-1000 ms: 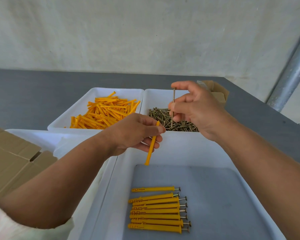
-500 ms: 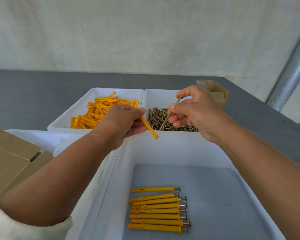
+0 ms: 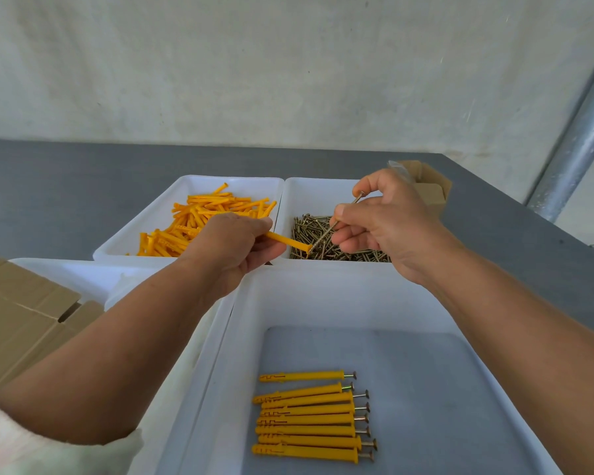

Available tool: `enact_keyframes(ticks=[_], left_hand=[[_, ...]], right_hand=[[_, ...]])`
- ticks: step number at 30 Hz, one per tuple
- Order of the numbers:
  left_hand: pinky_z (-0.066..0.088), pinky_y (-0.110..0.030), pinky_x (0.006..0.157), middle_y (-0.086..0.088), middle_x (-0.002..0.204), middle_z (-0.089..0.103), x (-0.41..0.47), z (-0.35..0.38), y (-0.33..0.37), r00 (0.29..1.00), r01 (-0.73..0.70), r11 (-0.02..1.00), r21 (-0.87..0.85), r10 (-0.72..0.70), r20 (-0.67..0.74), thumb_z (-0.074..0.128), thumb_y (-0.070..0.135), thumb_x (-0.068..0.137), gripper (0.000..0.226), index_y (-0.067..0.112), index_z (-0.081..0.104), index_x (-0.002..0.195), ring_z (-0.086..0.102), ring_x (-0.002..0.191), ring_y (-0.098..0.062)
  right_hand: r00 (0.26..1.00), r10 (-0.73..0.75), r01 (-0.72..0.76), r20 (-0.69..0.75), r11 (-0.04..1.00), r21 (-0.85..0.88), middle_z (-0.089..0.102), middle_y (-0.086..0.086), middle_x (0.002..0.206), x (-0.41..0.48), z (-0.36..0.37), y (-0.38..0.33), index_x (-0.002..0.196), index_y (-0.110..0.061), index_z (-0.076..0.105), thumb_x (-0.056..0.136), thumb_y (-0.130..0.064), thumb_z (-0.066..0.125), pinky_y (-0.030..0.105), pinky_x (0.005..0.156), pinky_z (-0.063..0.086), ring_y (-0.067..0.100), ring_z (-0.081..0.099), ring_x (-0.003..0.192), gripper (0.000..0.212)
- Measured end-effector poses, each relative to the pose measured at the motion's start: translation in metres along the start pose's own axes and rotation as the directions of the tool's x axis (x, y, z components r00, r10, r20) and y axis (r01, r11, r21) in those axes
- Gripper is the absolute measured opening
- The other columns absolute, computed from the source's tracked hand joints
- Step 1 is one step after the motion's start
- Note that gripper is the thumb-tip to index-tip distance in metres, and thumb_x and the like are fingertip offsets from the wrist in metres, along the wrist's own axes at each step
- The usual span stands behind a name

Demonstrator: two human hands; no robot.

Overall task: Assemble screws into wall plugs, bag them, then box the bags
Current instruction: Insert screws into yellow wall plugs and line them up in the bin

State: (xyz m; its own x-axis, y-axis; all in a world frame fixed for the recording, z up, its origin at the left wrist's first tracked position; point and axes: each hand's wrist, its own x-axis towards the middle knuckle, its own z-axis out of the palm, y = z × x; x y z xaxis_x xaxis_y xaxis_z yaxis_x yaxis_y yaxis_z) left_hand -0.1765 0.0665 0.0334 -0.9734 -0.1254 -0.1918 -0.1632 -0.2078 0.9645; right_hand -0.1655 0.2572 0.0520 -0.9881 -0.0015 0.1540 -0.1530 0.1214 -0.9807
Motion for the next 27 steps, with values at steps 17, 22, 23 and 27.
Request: enact_keyframes(ticks=[17, 22, 23, 27], left_hand=[[0.058, -0.025, 0.054, -0.014, 0.082, 0.062, -0.007, 0.006, 0.005, 1.000, 0.020, 0.983, -0.180, -0.019, 0.009, 0.059, -0.001, 0.093, 0.002, -0.003, 0.059, 0.093, 0.068, 0.056, -0.014], [0.060, -0.026, 0.059, -0.013, 0.074, 0.062, -0.007, 0.008, 0.001, 0.998, -0.032, 0.998, -0.046, 0.034, 0.044, 0.059, 0.002, 0.093, 0.010, 0.000, 0.055, 0.084, 0.069, 0.057, -0.015], [0.061, -0.026, 0.061, -0.013, 0.073, 0.062, -0.007, 0.007, 0.001, 0.998, -0.045, 0.999, -0.017, 0.046, 0.049, 0.059, 0.002, 0.093, 0.012, 0.001, 0.054, 0.082, 0.070, 0.058, -0.015], [0.059, -0.024, 0.058, -0.014, 0.076, 0.063, -0.006, 0.006, 0.000, 0.996, -0.069, 0.997, 0.034, 0.067, 0.066, 0.059, 0.003, 0.094, 0.015, 0.002, 0.053, 0.080, 0.071, 0.062, -0.017]], right_hand=[[0.993, 0.109, -0.113, -0.047, 0.990, -0.088, 0.070, 0.003, 0.073, 0.001, -0.003, 0.008, 0.084, -0.012, 0.064, 0.093, -0.026, 0.066, 0.022, 0.050, 0.051, 0.011, 0.064, 0.054, 0.017], [0.989, 0.136, -0.117, 0.065, 0.963, -0.242, 0.064, -0.001, 0.065, 0.000, -0.002, 0.007, 0.078, -0.014, 0.066, 0.091, -0.025, 0.068, 0.020, 0.048, 0.047, 0.008, 0.058, 0.050, 0.017], [0.987, 0.135, -0.109, 0.084, 0.959, -0.260, 0.065, 0.000, 0.067, 0.000, -0.002, 0.007, 0.081, -0.015, 0.066, 0.092, -0.023, 0.067, 0.021, 0.048, 0.048, 0.008, 0.059, 0.051, 0.014], [0.980, 0.110, -0.042, 0.165, 0.929, -0.368, 0.067, 0.001, 0.072, -0.003, -0.003, 0.004, 0.091, -0.019, 0.069, 0.094, -0.025, 0.062, 0.023, 0.052, 0.052, 0.009, 0.063, 0.054, 0.009]])
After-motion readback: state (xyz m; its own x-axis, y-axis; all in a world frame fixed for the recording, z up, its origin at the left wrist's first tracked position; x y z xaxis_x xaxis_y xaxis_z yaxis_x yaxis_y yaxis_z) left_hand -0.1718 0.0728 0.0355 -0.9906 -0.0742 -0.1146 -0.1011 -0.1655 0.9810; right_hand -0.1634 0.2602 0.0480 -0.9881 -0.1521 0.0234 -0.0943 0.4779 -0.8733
